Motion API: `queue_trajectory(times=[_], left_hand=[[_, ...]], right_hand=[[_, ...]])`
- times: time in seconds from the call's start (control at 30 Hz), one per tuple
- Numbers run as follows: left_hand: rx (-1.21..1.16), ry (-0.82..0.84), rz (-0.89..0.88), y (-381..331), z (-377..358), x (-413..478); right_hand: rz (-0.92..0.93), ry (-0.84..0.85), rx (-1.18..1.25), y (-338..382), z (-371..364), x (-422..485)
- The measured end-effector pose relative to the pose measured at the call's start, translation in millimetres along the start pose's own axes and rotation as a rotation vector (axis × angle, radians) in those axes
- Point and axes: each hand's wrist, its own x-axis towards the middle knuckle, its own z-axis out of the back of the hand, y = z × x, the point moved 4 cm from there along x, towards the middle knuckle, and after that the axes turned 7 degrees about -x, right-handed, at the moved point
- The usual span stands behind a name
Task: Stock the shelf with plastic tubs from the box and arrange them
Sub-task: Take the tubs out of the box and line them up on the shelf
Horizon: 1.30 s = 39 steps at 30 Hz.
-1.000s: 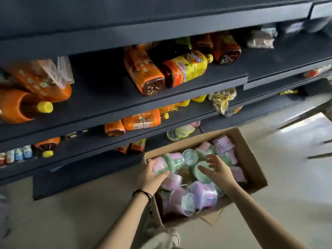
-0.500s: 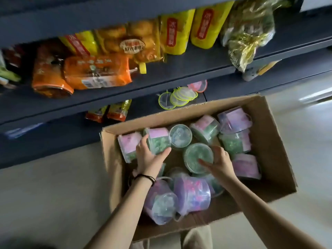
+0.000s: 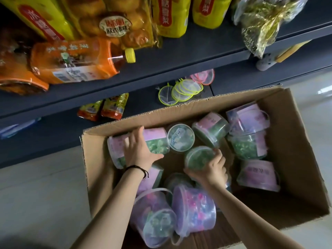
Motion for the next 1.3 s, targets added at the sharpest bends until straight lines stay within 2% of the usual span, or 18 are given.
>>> queue_trajectory(times=[0.13,0.23,0.33,0.53,0.67,0.77,0.87,0.93,0.97,1.07,1.13,1.23,1.3], left_hand=[[0.101,0.019,-0.098,4.7,2.0,-3.2],[0.053,0.008,-0.094,3.3,9.0,-2.2],[-0.031,0.072,-0.128,2.9,19.4,-3.8],[-0.129,0.374,-0.174,-7.3,46.7,-2.1],[-0.051,0.586,-0.257,-19.6,46.2,5.1],[-0.062,0.632,-0.249,-14.9,47.0,15.2],[-0.188,0.666,-0.193,-2.6,47.3,18.1],[-0.279,0.626,-0.125,6.3,47.7,14.2],[-0.28,0.545,-0.093,10.2,49.8,10.5],[-0.263,0.198,0.04,24.5,56.8,-5.1],[-0.353,0.051,0.16,28.7,54.8,-20.1],[-0.365,0.069,0.299,25.4,40.5,-42.9],[-0.536,0.077,0.479,24.1,33.0,-52.0]], right_hand=[[0.0,-0.01,0.024,1.2,9.9,-7.3],[0.033,0.026,0.068,5.1,28.0,-11.8],[0.102,0.043,0.084,9.2,52.1,-18.5],[0.253,0.061,0.063,33.0,93.9,-16.5],[0.317,0.099,-0.183,70.9,93.2,-4.2],[0.368,0.044,-0.311,91.9,88.2,1.3],[0.403,-0.088,-0.015,99.1,89.4,1.9],[0.433,-0.163,0.245,100.2,87.1,-2.8],[0.445,-0.18,0.325,100.9,84.5,-5.9],[0.443,-0.153,0.402,100.8,70.2,-11.1],[0.454,-0.152,0.389,102.3,63.2,-12.2],[0.429,-0.129,0.394,102.3,59.8,-10.8],[0.38,-0.093,0.402,100.0,60.5,-5.9]])
